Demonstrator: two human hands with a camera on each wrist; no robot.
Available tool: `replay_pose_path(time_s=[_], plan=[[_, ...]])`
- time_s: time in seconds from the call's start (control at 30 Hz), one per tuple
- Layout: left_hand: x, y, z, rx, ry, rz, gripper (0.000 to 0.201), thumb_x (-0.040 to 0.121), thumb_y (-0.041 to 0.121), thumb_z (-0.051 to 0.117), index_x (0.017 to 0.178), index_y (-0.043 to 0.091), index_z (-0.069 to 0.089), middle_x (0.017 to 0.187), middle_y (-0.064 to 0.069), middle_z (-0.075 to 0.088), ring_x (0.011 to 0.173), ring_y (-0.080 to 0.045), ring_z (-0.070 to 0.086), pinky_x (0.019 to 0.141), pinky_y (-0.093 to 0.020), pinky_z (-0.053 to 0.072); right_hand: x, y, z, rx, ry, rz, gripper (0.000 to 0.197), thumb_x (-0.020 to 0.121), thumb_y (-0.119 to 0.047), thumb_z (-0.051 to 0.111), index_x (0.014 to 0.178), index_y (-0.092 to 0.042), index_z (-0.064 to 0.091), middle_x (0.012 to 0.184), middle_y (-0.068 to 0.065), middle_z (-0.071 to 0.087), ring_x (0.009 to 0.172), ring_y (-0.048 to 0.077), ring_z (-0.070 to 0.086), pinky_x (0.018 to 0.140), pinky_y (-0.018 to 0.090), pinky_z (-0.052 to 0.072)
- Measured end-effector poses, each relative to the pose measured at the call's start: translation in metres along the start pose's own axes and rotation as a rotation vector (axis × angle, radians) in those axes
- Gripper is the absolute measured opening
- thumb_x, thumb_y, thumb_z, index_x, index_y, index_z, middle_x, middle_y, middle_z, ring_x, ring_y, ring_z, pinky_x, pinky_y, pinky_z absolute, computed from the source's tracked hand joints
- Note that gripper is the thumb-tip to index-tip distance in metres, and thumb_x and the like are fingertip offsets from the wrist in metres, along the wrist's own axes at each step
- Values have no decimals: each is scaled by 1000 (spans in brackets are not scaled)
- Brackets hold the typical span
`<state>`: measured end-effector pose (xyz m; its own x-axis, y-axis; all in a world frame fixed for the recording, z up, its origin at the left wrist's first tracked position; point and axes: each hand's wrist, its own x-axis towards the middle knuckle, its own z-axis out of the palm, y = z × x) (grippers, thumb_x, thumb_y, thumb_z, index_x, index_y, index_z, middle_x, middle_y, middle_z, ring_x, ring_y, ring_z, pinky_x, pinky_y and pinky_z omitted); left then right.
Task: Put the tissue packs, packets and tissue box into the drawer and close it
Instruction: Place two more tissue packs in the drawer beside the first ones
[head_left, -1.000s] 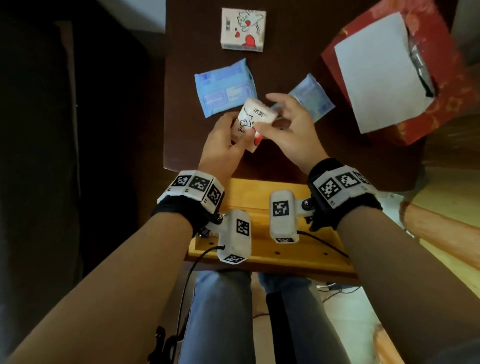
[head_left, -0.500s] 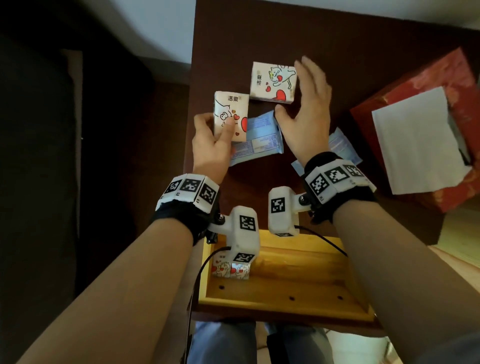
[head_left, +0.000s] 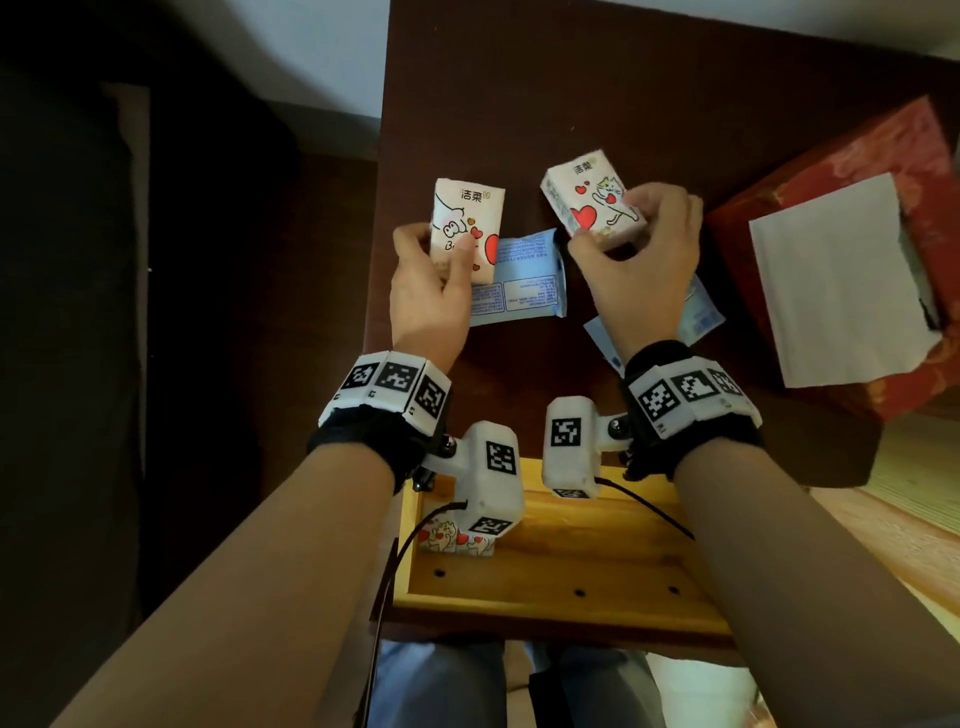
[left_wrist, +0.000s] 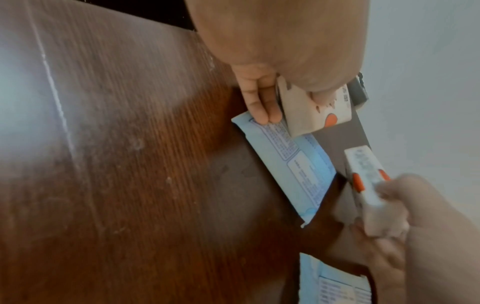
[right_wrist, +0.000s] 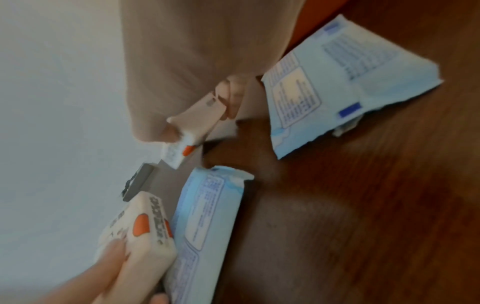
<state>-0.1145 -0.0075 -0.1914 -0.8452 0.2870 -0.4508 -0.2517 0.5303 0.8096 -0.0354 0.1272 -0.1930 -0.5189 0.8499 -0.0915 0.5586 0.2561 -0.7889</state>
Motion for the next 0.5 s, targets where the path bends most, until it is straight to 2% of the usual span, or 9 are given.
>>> replay_pose_path(time_s=[0.1, 0.17, 0.23, 0.3, 0.37, 0.43, 0.5], plan=[[-6, 3, 0, -8, 14, 68, 41, 91, 33, 54, 118, 5, 41, 108, -10, 67, 93, -18, 67, 81, -44, 57, -9, -2, -10, 214, -32, 199, 24, 77, -24, 57, 98, -12, 56, 114, 10, 57, 100, 17, 61, 71, 22, 57], [-14, 6, 3, -24, 6, 116, 40, 88, 34, 56, 115, 7, 42, 105, -6, 66, 91, -16, 68, 78, -41, 58, -16, -6, -15, 380, -102, 345, 23, 82, -26, 48, 95, -11, 58, 110, 13, 63, 96, 18, 66, 65, 27, 59], [-21, 7, 8, -43, -42, 115, 33, 88, 30, 57, 110, 11, 42, 101, -3, 65, 86, -15, 67, 73, -36, 58, -22, -11, -20, 499, -140, 473, 17, 88, -23, 44, 86, -15, 58, 94, 10, 66, 81, 17, 68, 56, 26, 55], [-27, 7, 13, -91, -83, 73, 27, 89, 24, 58, 106, 16, 38, 96, 0, 63, 75, -12, 65, 63, -27, 56, -26, -14, -27, 531, -170, 580, 20, 95, -20, 40, 81, -23, 54, 81, 6, 65, 55, 14, 63, 50, 27, 55], [-32, 6, 15, -136, -94, 37, 26, 89, 19, 58, 106, 16, 38, 94, 1, 61, 70, -10, 62, 54, -15, 50, -31, -11, -33, 535, -230, 605, 19, 97, -22, 36, 88, -23, 52, 83, 8, 64, 42, 14, 60, 49, 30, 57], [-38, 4, 17, -162, -104, 30, 26, 89, 16, 58, 108, 13, 40, 99, -5, 62, 69, -9, 60, 49, -10, 46, -39, -4, -41, 536, -292, 581, 15, 98, -26, 36, 101, -20, 50, 94, 11, 63, 42, 16, 63, 49, 31, 59], [-49, 1, 20, -151, -121, 57, 29, 89, 17, 59, 113, 8, 44, 102, -8, 63, 69, -10, 61, 49, -10, 46, -49, 3, -49, 509, -355, 531, 15, 97, -27, 40, 107, -19, 48, 96, 11, 62, 47, 18, 66, 49, 31, 59]])
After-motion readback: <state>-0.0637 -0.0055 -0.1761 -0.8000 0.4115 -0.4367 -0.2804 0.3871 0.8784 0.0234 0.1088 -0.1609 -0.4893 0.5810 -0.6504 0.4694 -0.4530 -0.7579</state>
